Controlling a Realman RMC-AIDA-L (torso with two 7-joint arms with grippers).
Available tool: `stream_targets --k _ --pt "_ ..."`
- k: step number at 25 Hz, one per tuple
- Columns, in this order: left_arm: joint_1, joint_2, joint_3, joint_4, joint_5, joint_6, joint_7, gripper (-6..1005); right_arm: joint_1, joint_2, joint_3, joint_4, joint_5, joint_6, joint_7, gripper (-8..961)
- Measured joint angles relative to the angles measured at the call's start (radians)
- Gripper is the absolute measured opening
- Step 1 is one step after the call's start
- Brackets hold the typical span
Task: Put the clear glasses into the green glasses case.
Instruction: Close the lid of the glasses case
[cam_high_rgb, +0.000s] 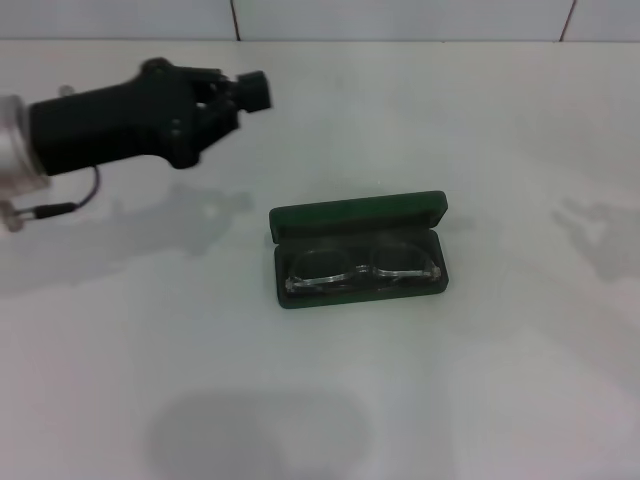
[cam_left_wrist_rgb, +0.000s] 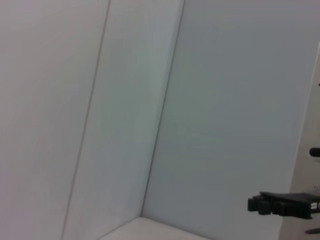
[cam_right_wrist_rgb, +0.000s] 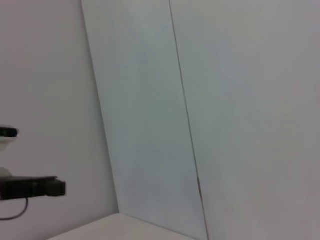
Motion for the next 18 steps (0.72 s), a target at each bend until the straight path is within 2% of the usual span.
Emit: stream_targets --k 2,4,9,18 --pt "-0.011 -0.015 0.026 -0.011 0.004 -0.024 0.012 54 -0.001 0.000 0.001 0.014 -0.002 -0.003 -0.017 184" --pt "-0.024 -0.029 0.091 -0.031 -0.001 -0.072 0.020 54 -0.007 0.000 0.002 0.033 -0.005 -0.006 -0.040 184" --pt "-0.060 -0.031 0.203 -0.099 -0.020 -0.171 0.036 54 -0.012 -0.001 0.001 0.055 -0.012 -0.008 -0.065 183" --pt "-0.114 -0.036 0.268 -0.178 -0.061 -0.278 0.058 92 -0.012 -0.002 0.000 0.093 -0.044 -0.023 -0.092 185"
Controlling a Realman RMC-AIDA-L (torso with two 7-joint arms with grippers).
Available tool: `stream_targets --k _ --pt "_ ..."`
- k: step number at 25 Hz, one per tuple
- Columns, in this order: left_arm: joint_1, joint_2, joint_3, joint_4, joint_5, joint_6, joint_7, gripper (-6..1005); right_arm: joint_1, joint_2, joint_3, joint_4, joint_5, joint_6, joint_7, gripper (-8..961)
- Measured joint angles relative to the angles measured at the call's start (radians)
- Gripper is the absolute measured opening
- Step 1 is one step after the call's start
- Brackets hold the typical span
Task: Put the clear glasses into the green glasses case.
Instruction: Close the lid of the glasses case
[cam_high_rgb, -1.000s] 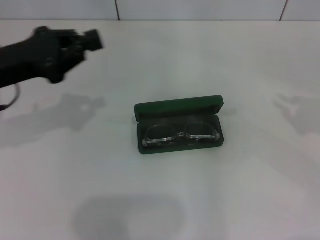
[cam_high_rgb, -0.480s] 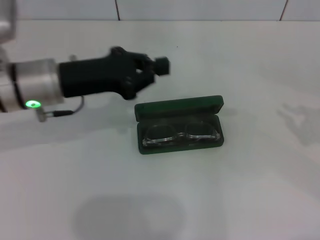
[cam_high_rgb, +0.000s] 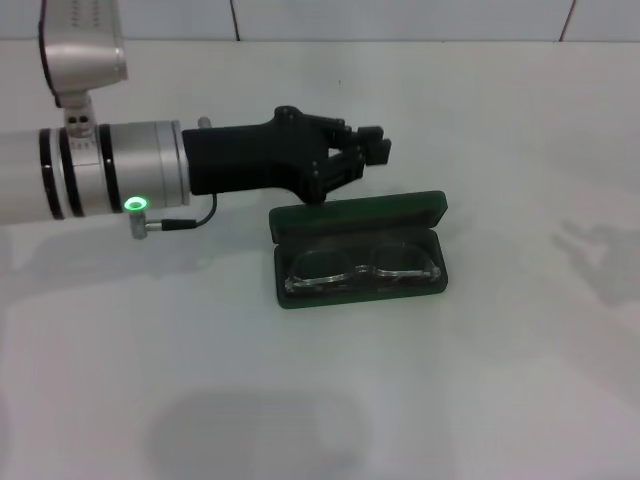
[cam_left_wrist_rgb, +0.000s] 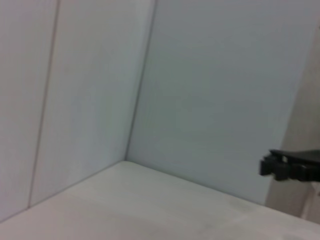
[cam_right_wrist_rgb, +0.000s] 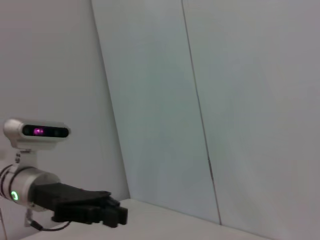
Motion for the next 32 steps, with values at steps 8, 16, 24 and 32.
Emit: stream_targets --k 8,16,24,32 --pt "-0.010 0.000 0.052 -0.054 -0.014 -0.076 0.023 163 -0.004 -0.003 0.002 0.062 -0.001 -0.012 -0.042 184" --pt "-0.019 -0.010 0.137 -0.078 -0.032 -0.142 0.032 129 -0.003 -0.003 0.001 0.080 -0.024 -0.019 -0.052 185" --pt "-0.013 -0.006 0.154 -0.081 -0.076 -0.156 0.071 133 -0.005 -0.003 0.002 0.092 -0.030 -0.038 -0.052 184" --pt "-0.016 -0.007 0.192 -0.090 -0.087 -0.173 0.098 138 -0.006 -0.003 0.002 0.112 -0.041 -0.046 -0.065 183"
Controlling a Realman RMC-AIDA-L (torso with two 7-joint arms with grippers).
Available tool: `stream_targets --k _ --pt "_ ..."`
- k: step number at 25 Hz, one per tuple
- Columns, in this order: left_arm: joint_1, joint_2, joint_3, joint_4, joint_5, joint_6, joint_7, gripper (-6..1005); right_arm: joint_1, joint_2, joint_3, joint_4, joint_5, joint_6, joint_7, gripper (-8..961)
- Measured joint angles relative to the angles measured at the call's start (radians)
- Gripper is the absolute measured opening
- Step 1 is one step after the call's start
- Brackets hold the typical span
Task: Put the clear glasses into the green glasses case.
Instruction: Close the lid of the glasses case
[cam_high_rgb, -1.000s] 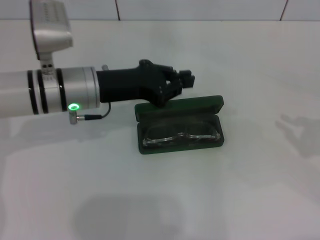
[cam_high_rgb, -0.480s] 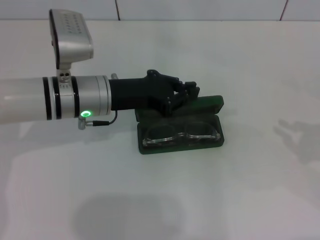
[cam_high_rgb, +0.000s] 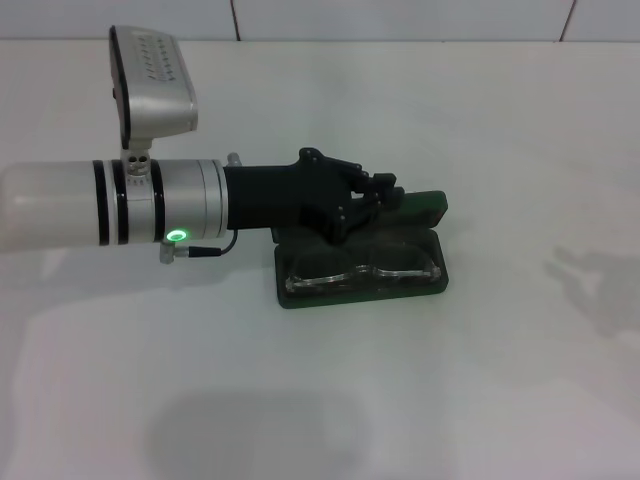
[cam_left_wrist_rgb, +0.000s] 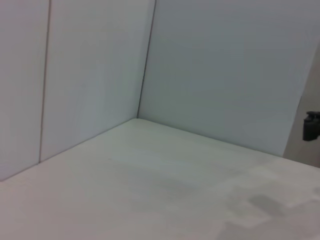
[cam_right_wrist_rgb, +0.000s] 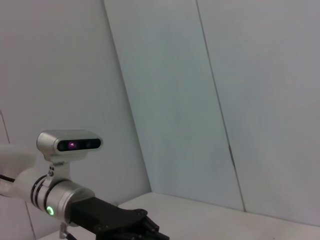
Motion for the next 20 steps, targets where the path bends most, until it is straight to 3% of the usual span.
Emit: stream_targets --k 20 --pt "-0.001 -0.002 0.000 -0.022 -0.016 -0.072 0.005 160 0.038 0.000 -0.012 0.082 -0.013 -0.001 -0.087 184"
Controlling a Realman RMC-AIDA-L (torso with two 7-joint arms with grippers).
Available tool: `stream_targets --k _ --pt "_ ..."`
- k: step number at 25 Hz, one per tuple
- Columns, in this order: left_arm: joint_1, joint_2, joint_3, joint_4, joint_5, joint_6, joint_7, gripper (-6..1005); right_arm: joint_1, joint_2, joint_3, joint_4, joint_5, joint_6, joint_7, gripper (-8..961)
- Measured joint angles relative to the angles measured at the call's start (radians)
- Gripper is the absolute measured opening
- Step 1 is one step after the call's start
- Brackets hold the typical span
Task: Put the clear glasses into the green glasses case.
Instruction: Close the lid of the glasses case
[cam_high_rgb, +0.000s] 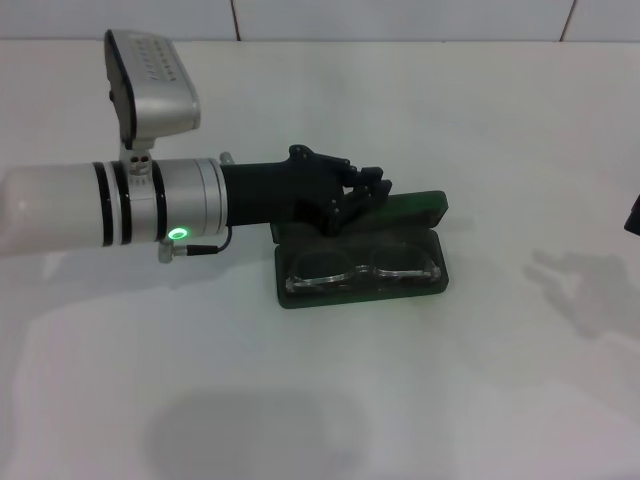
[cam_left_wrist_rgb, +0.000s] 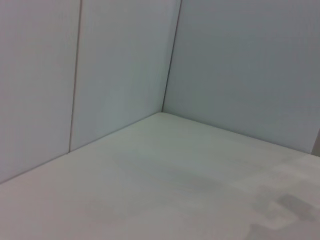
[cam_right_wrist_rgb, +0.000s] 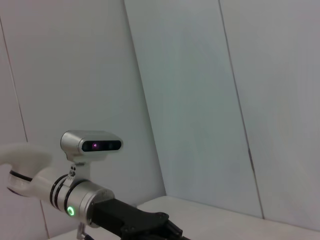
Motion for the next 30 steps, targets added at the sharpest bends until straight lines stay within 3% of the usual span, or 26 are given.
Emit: stream_targets --k 21,30 --pt "-0.014 -0.002 0.006 -0.046 0.002 -0.013 0.026 155 -0.001 0.000 0.000 0.003 -0.002 0.005 -0.002 184" --pt "-0.014 -0.002 0.055 -0.046 -0.007 -0.020 0.024 154 -0.001 0.000 0.000 0.003 -0.002 0.003 -0.002 184"
